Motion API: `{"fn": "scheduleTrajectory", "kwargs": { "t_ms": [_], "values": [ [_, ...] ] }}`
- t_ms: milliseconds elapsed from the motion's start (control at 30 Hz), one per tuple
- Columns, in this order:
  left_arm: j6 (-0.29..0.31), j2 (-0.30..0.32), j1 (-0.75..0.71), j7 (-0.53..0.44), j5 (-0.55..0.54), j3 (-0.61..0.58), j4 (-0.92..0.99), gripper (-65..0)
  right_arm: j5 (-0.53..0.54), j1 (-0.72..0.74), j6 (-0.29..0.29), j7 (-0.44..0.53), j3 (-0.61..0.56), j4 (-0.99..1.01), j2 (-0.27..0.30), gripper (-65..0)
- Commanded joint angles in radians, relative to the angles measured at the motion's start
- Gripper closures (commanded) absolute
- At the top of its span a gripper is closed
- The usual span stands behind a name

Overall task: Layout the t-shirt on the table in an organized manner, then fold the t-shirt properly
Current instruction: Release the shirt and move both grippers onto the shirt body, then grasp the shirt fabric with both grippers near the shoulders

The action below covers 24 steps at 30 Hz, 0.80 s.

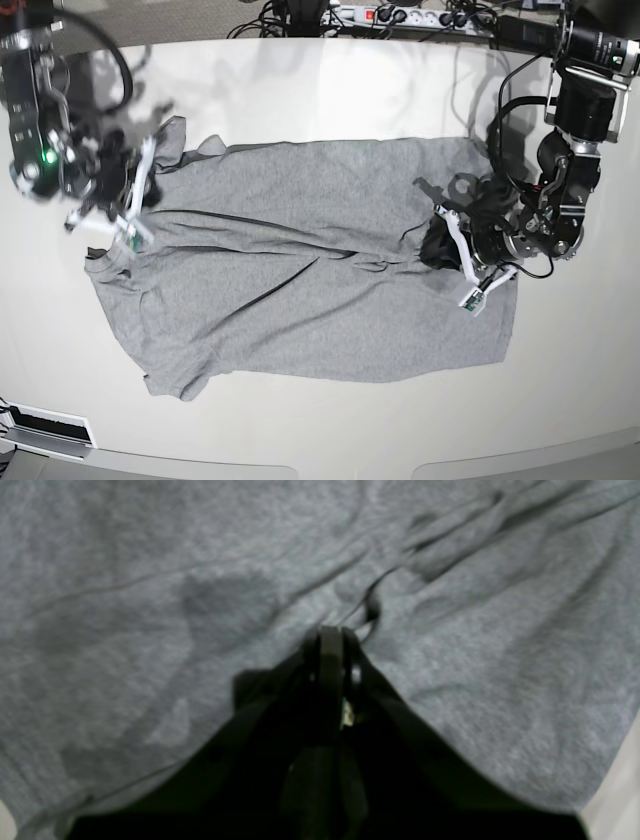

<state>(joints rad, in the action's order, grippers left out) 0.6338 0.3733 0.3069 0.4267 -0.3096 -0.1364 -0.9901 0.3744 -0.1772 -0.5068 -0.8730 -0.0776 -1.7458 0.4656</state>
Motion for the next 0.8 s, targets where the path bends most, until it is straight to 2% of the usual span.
{"fn": "scheduleTrajectory", "kwargs": {
  "t_ms": [0,100,267,433,500,533,633,667,767],
  "values": [
    [0.006,0.009,0.020,-0.019,-0.018,0.006,-0.013,0.0,0.025,-0.017,-0.019,0.019,0.007,-0.060,0.017,0.0],
    [0.006,0.009,0.017,-0.019,-0.018,0.006,-0.013,0.0,0.058,-0.129,-0.052,0.023,0.006,-0.166,0.016,0.0],
    [0.006,0.009,0.014,-0.023,-0.026,0.006,-0.013,0.0,0.077,-0.248,-0.051,0.023,0.006,-0.222,-0.003,0.0],
    [0.006,0.008,0.014,-0.023,-0.048,0.006,-0.013,0.0,0.059,-0.283,-0.050,0.054,0.006,-0.211,-0.084,0.0],
    [0.006,0.006,0.014,-0.023,-0.048,0.006,-0.013,0.0,0.019,-0.281,-0.031,0.084,0.006,-0.190,-0.122,0.0],
    [0.006,0.006,0.014,-0.022,-0.047,0.006,-0.013,0.0,-0.005,-0.277,-0.016,0.103,0.006,-0.177,-0.137,-6.4],
    [0.006,0.007,0.009,-0.021,-0.047,0.006,-0.013,0.0,-0.066,-0.272,0.055,0.150,0.006,-0.136,-0.164,-36.5],
    [0.006,0.006,0.008,-0.021,-0.047,0.006,-0.013,0.0,-0.092,-0.272,0.065,0.174,0.006,-0.124,-0.170,-41.6],
    [0.006,0.006,0.003,-0.021,-0.048,0.006,-0.013,0.0,-0.143,-0.271,0.077,0.216,0.006,-0.081,-0.184,-41.9]
  ]
}}
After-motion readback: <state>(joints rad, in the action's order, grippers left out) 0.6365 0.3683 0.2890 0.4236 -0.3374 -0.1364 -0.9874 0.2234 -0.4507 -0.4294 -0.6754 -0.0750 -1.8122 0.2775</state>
